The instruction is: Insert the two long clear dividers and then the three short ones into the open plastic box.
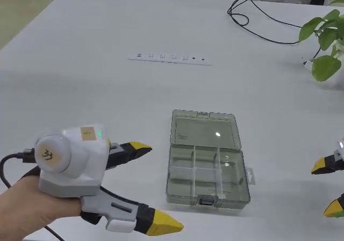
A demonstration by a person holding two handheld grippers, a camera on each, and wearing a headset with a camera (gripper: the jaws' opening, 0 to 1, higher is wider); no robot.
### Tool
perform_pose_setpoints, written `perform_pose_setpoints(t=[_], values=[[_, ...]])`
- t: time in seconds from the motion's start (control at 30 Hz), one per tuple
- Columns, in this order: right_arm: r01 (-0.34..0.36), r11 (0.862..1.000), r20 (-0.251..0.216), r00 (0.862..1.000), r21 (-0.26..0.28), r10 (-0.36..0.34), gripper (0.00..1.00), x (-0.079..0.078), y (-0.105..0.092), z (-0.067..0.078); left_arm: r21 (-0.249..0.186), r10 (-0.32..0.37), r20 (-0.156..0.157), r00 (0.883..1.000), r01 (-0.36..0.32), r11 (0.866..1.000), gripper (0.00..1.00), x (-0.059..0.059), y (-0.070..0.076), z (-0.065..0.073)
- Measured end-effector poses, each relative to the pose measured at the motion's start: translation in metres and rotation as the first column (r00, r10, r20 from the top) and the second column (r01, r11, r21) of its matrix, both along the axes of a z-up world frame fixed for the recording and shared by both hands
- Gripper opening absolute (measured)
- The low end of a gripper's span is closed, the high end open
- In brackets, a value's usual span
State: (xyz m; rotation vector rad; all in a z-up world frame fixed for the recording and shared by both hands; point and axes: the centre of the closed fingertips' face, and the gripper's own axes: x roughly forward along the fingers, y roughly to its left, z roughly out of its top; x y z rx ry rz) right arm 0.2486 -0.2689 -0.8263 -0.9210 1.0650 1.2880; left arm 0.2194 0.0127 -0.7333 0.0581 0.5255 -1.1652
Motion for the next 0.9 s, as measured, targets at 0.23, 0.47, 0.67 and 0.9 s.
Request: perform_pose_setpoints(t=[0.23, 0.47, 0.67, 0.9], values=[[-0.007, 1.0, 0.015, 1.0, -0.029, 0.007, 0.51, 0.003, -0.009, -0.01, 0.001, -0.002, -0.003, 1.0, 0.002, 1.0, 1.0, 0.0, 0.0, 0.0], [-0.016, 0.998, 0.017, 1.0, -0.062, 0.017, 0.48, 0.002, -0.018, -0.019, 0.001, 0.0, -0.008, 1.0, 0.0, 1.0, 1.0, 0.0, 0.0, 0.0], [-0.018, 0.997, 0.034, 0.999, -0.07, 0.02, 0.46, 0.004, -0.02, -0.021, 0.004, 0.002, -0.009, 1.0, -0.002, 1.0, 0.99, -0.001, 0.002, -0.001], [-0.025, 0.997, 0.049, 0.998, -0.077, 0.029, 0.44, 0.005, -0.02, -0.021, 0.002, 0.006, -0.011, 1.0, -0.006, 1.0, 0.99, 0.0, 0.003, -0.001]])
